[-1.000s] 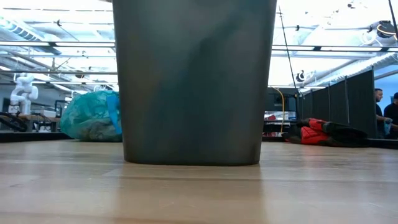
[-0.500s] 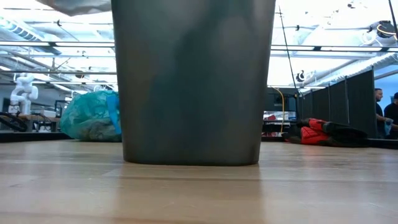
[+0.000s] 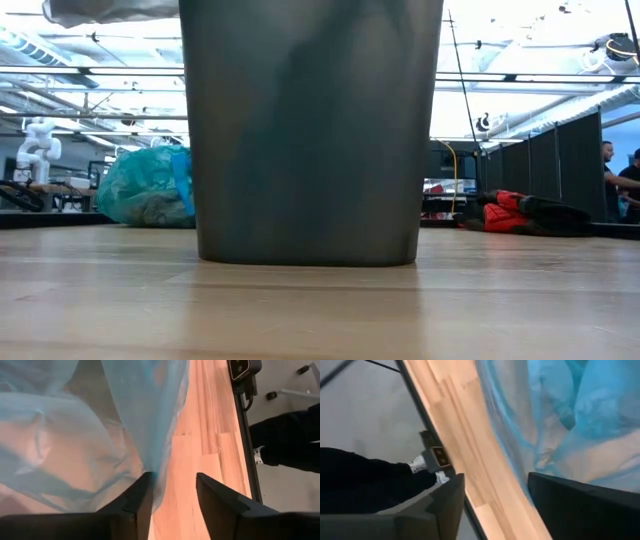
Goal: Place trash/remove bag and relplace
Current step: Insert the new blue trash bag into the trash bin
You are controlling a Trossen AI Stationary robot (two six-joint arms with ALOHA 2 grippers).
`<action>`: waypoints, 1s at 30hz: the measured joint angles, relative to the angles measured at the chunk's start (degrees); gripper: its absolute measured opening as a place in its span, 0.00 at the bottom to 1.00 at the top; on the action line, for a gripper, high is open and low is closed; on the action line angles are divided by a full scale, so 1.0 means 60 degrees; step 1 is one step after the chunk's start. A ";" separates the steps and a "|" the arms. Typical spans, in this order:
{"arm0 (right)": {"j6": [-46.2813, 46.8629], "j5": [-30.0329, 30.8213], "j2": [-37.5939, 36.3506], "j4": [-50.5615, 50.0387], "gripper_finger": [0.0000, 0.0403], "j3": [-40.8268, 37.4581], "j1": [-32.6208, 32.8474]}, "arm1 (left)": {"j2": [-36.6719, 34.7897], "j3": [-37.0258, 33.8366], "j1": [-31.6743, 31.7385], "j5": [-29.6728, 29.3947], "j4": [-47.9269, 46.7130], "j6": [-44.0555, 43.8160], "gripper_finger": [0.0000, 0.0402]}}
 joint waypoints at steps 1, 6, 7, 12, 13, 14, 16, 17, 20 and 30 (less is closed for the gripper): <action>-0.0039 0.0030 -0.0003 -0.0037 0.54 0.0129 -0.0018 | 0.0000 0.0000 0.0031 0.0004 -0.0002 -0.0012 0.38; -0.0140 0.0096 -0.0005 -0.0097 0.59 0.0840 -0.0062 | -0.0043 0.0000 0.0128 0.0076 -0.0051 -0.0223 0.42; -0.0168 0.0115 -0.0011 -0.0135 0.59 0.0977 -0.0062 | -0.0073 0.0001 0.0128 0.0151 -0.0050 -0.0287 0.43; -0.0358 0.0421 -0.0016 -0.0458 0.58 0.1677 -0.0040 | -0.0261 0.0007 0.0119 0.0430 -0.0047 -0.0697 0.43; -0.0392 0.0567 -0.0018 -0.0508 0.58 0.1810 -0.0036 | -0.0309 0.0007 0.0121 0.0493 -0.0045 -0.0739 0.43; -0.0402 0.0767 -0.0018 -0.0607 0.57 0.1927 -0.0036 | -0.0358 0.0015 0.0125 0.0574 -0.0036 -0.0748 0.43; -0.0478 0.1234 -0.0018 -0.0771 0.56 0.2122 -0.0067 | -0.0396 0.0126 0.0123 0.0650 -0.0056 -0.0755 0.43; -0.0501 0.1431 -0.0018 -0.0797 0.54 0.2173 -0.0118 | -0.0408 0.0182 0.0117 0.0653 -0.0053 -0.0732 0.43; -0.0676 0.1551 -0.0015 -0.0893 0.47 0.2174 -0.0406 | -0.0412 0.0491 0.0121 0.0609 -0.0044 -0.0675 0.43; -0.1668 0.2069 0.0256 -0.1329 0.02 0.2166 -0.1642 | -0.0460 0.1490 0.0225 0.0306 -0.0027 -0.0449 0.43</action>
